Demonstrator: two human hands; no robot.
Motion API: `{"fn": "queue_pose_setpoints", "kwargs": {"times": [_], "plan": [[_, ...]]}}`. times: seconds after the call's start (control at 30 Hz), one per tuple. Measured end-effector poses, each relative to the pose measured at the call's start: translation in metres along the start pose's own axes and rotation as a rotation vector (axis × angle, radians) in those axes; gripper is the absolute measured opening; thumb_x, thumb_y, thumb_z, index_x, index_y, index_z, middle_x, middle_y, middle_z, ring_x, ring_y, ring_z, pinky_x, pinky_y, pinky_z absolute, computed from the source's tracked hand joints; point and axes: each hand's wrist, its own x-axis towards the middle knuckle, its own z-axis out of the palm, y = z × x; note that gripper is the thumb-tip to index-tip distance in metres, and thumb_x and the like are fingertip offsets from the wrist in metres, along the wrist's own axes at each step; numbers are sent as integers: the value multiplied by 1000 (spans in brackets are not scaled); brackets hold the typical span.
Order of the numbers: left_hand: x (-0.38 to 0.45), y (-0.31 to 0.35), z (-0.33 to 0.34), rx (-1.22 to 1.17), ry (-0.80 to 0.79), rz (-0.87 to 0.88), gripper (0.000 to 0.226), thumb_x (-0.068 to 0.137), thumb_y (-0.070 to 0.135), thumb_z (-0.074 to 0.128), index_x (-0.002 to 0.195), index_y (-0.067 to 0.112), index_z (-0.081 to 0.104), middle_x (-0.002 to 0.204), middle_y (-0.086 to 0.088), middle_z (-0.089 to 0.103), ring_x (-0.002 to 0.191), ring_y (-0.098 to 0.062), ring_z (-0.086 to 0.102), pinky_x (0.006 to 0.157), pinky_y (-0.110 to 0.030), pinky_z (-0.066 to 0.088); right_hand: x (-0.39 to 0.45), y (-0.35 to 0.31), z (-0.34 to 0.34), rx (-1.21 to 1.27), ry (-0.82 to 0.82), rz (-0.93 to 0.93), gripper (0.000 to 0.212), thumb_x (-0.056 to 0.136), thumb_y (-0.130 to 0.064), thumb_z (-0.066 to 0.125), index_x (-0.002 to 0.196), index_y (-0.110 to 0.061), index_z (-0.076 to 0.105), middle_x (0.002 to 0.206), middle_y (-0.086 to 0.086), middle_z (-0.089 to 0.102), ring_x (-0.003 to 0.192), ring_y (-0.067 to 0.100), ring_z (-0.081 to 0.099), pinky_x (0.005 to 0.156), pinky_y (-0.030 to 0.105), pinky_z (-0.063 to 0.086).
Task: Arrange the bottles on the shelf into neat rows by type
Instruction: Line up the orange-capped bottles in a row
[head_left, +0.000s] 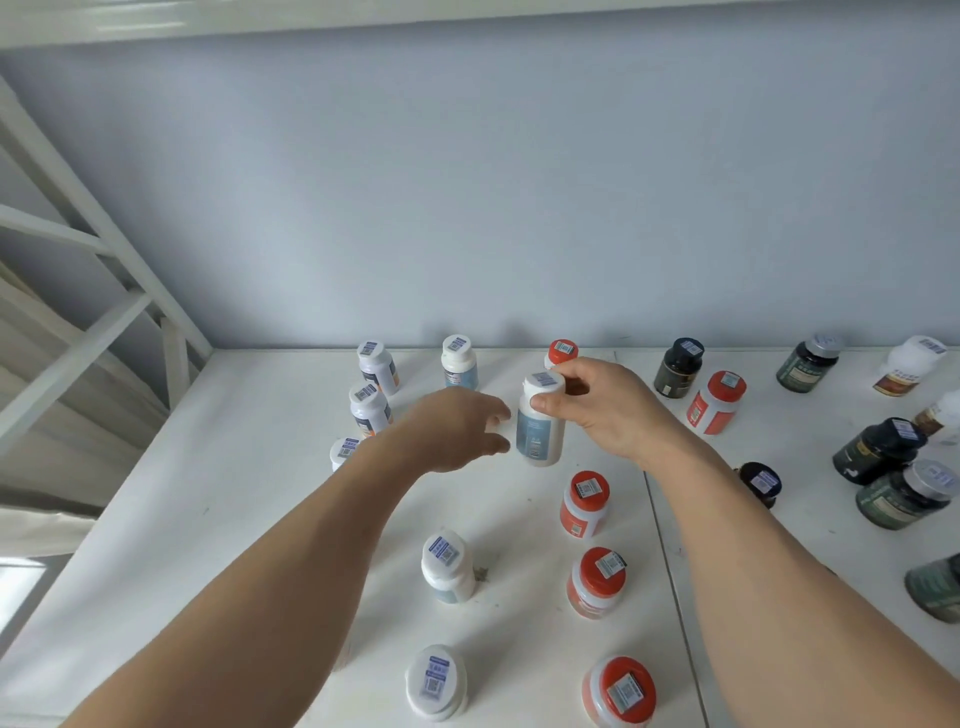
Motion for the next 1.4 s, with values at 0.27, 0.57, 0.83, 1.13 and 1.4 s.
{"fn": "queue_pose_setpoints", "kwargs": {"times": [0.27,0.57,0.83,1.13,1.4], "plan": [[-31,-48,-1,233,153,131,34,95,42,45,124,29,58,124,6,61,110,-20,57,87,-38,48,-10,-7,61,26,-30,54,37,76,-40,76,111,-34,63,101,-20,67,94,-1,62,82,27,50],[-44,-87,1,280,201,297,36,97,38,44,127,24,56,117,3,62,106,-22,58,83,-37,48,-21,-21,112,44,41,127,34,76,-37,78,105,-40,61,99,-25,67,92,-6,61,77,22,49],[-44,-93,9,233,174,287,37,96,38,45,128,22,55,121,2,61,108,-22,58,85,-39,50,-27,-18,133,44,36,173,33,78,-38,76,106,-44,59,99,-27,65,93,-8,59,72,15,43],[-42,-89,5,219,196,278,36,96,41,43,125,24,56,119,4,62,106,-21,59,78,-36,50,-26,-21,135,35,16,197,45,79,-31,77,119,-36,57,114,-17,64,107,6,59,89,29,46],[-19,-60,-7,229,226,287,35,96,42,43,120,22,59,120,5,61,106,-23,59,71,-33,47,-5,-18,74,47,124,157,54,78,-35,76,127,-21,57,128,-7,60,116,8,56,102,36,43]]}}
